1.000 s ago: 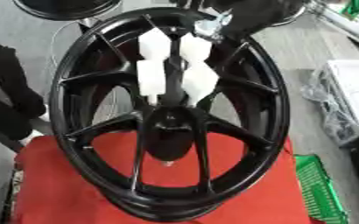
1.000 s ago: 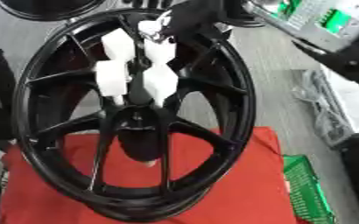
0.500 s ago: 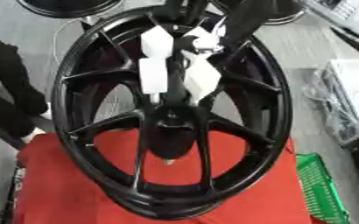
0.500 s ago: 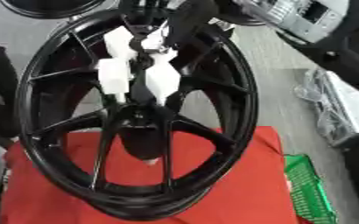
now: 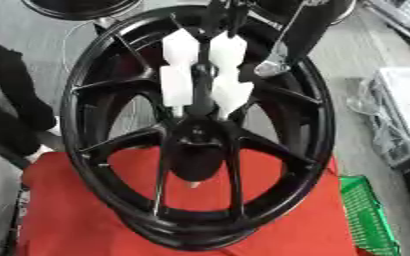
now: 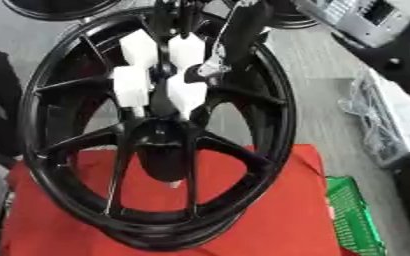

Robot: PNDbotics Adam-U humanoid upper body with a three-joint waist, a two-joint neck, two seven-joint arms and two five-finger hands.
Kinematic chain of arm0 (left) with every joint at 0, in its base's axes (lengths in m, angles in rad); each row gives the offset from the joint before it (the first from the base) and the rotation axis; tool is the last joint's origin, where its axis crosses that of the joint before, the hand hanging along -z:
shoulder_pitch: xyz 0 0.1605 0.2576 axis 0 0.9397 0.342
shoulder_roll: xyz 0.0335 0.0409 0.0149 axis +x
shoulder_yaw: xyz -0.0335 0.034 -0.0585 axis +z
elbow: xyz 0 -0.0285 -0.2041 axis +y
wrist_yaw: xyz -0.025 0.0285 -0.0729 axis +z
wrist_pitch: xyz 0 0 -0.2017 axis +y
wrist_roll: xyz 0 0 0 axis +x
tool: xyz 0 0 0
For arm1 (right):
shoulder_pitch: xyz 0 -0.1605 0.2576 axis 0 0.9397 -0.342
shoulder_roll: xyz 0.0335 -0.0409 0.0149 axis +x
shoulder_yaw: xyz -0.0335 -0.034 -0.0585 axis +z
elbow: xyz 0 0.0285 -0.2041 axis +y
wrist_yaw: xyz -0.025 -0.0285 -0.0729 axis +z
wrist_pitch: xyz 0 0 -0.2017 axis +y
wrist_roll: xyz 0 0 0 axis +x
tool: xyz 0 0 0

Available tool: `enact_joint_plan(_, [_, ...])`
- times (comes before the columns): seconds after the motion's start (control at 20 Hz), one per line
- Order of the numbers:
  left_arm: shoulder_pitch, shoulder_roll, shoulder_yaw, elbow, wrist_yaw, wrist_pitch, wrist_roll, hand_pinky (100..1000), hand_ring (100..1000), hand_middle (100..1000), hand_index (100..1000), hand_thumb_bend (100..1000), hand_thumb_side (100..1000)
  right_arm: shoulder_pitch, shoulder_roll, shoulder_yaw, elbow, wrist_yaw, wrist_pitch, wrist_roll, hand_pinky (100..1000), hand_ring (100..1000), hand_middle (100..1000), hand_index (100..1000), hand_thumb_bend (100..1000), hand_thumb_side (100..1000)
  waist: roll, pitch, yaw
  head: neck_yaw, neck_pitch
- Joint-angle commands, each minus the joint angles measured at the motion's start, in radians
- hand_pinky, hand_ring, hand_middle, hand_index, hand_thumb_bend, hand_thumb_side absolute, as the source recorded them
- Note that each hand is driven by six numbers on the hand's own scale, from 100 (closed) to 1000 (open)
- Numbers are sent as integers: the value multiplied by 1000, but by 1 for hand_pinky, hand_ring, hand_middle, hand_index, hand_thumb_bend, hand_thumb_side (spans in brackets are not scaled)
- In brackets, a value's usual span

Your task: Pull the pin out of the wheel hub.

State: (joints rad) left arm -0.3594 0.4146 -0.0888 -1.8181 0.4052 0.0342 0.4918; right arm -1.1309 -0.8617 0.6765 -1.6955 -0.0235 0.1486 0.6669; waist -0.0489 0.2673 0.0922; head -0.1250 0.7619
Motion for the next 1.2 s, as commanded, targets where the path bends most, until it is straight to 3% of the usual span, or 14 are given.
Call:
enact_joint_plan(0.05, [-12, 22, 4, -10, 3, 0, -3, 574, 882, 791, 681, 379, 637, 7, -44, -21, -19, 10, -7, 9, 766, 695, 749, 819, 421, 139, 4, -22, 3, -9, -12])
enact_joint_plan(0.8, [-21, 13, 1, -13, 6, 2, -5, 574, 885, 790, 679, 378, 636, 59, -39, -19, -26, 125, -75, -17, 767, 713, 743, 813, 393, 153, 11, -18, 17, -30, -13])
enact_joint_plan(1.2, [-19, 14, -1, -12, 7, 3, -7, 573, 887, 790, 678, 376, 638, 58, -32, -19, -27, 147, -82, -29, 719, 654, 696, 778, 385, 147, 11, -17, 16, -28, -10])
